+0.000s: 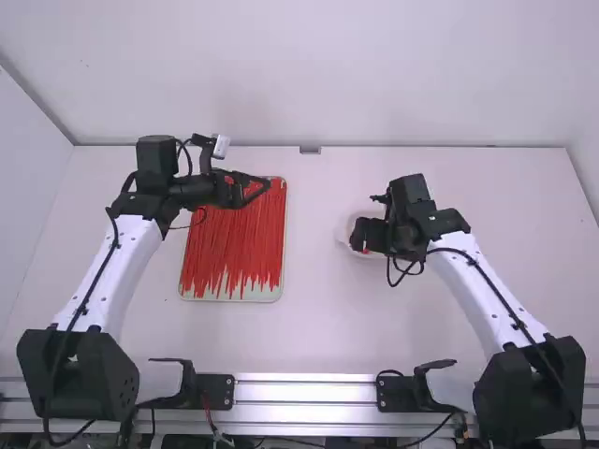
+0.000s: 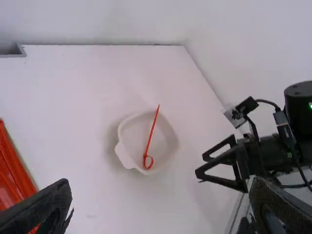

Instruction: Fasten the cable tie

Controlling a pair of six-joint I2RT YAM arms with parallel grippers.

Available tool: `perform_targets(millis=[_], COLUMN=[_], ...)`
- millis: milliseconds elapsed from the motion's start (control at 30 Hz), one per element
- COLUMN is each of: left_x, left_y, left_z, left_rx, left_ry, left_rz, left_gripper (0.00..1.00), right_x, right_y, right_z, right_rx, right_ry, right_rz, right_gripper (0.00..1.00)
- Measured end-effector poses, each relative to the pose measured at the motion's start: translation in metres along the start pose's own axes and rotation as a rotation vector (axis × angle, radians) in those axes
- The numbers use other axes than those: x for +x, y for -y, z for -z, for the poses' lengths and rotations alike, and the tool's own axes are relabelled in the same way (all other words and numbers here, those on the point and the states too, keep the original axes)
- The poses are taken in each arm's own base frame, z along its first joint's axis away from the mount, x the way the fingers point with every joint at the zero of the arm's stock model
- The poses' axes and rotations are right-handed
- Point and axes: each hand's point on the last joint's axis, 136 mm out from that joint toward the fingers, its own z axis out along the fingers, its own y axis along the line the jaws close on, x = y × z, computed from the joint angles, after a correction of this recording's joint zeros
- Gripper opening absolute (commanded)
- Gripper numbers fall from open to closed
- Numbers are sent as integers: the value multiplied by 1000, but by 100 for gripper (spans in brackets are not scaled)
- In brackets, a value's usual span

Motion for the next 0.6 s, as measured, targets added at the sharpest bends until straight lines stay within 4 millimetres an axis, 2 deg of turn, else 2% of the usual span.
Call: perform_targets(millis=[333, 433, 600], left_x=[1, 3, 3], left_y=[7, 6, 6], left_z=[12, 19, 30], left_rx=[-79, -126, -193], left_ry=[85, 127, 191], left_rz=[-194, -273, -347], left_gripper=[81, 75, 66], right_x=[-19, -23, -26], right_y=[51, 76, 100], right_z=[21, 29, 42], right_rx=[115, 179, 239], right_ry=[199, 276, 377], right_rz=[11, 16, 44], right_gripper=[81, 75, 65])
